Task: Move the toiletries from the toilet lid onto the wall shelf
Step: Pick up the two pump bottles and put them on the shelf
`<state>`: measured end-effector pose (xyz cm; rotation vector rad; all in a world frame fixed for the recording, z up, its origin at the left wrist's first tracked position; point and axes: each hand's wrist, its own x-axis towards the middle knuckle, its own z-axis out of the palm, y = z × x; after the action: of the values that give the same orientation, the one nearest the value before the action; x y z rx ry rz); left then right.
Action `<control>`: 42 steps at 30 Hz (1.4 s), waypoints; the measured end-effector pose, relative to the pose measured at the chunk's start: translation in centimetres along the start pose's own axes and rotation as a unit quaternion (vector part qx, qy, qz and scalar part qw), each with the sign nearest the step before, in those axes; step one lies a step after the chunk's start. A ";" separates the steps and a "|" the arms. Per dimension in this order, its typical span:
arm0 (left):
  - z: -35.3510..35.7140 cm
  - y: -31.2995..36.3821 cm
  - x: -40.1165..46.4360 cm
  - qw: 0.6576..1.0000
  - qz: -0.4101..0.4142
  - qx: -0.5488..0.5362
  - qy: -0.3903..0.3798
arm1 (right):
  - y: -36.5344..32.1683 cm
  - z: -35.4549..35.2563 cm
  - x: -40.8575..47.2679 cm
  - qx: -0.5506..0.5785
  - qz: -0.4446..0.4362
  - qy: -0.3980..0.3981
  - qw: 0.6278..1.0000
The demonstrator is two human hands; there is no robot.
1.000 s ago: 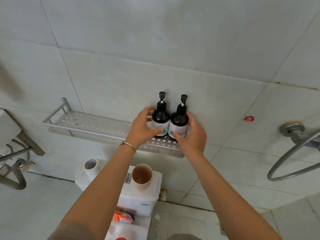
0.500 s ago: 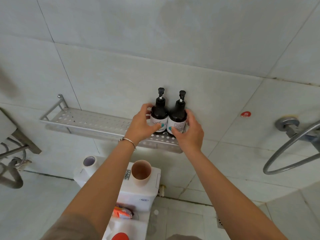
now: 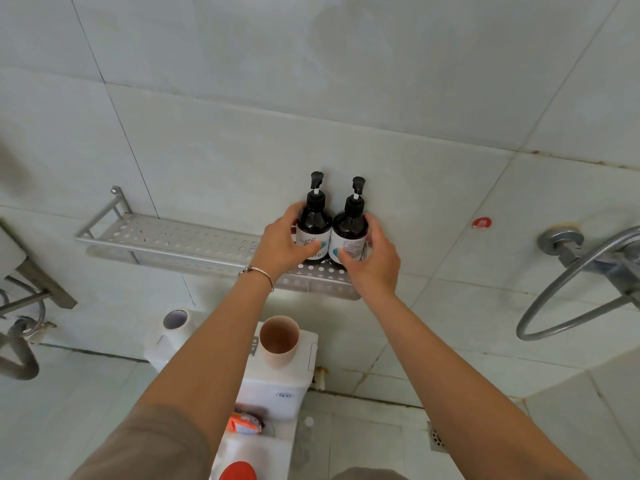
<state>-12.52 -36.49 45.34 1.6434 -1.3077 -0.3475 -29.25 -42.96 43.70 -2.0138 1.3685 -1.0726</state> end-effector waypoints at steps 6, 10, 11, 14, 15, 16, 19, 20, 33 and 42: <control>0.9 -0.1 -1.1 0.988 -0.025 0.153 -0.006 | -0.1 -0.1 -0.2 -0.021 0.011 -0.011 1.000; 1.7 0.1 -3.0 0.944 -0.080 0.316 0.061 | 0.1 0.2 -0.6 0.016 0.091 -0.028 0.995; 1.9 0.0 -3.6 0.939 -0.071 0.330 0.066 | 0.2 0.4 -0.8 0.020 0.102 -0.038 0.994; 2.8 -0.2 -5.1 0.931 -0.031 0.353 0.083 | 0.5 0.9 -2.1 0.080 0.081 -0.072 0.991; 3.1 -0.2 -5.5 0.930 -0.029 0.356 0.086 | 0.7 1.0 -2.5 0.111 0.075 -0.075 0.988; 3.3 -0.1 -5.9 0.929 -0.031 0.359 0.085 | 0.8 0.8 -3.0 0.139 0.074 -0.079 0.984; 3.8 0.3 -7.3 0.921 -0.036 0.379 0.077 | 1.3 0.5 -4.4 0.199 0.074 -0.089 0.973; 4.1 0.5 -8.0 0.921 -0.038 0.380 0.078 | 1.5 0.3 -5.0 0.208 0.084 -0.100 0.969; 10.4 1.0 -20.7 0.918 -0.244 0.310 0.034 | 10.3 -1.7 -12.3 0.090 0.095 -0.329 0.935; 13.0 -0.1 -33.4 0.833 -0.470 0.291 0.023 | 13.9 -1.8 -18.2 0.016 0.041 -0.485 0.873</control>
<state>-34.52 -14.20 27.90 2.7509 -0.4608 -0.5015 -41.86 -31.47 28.28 -1.9717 0.8416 0.0401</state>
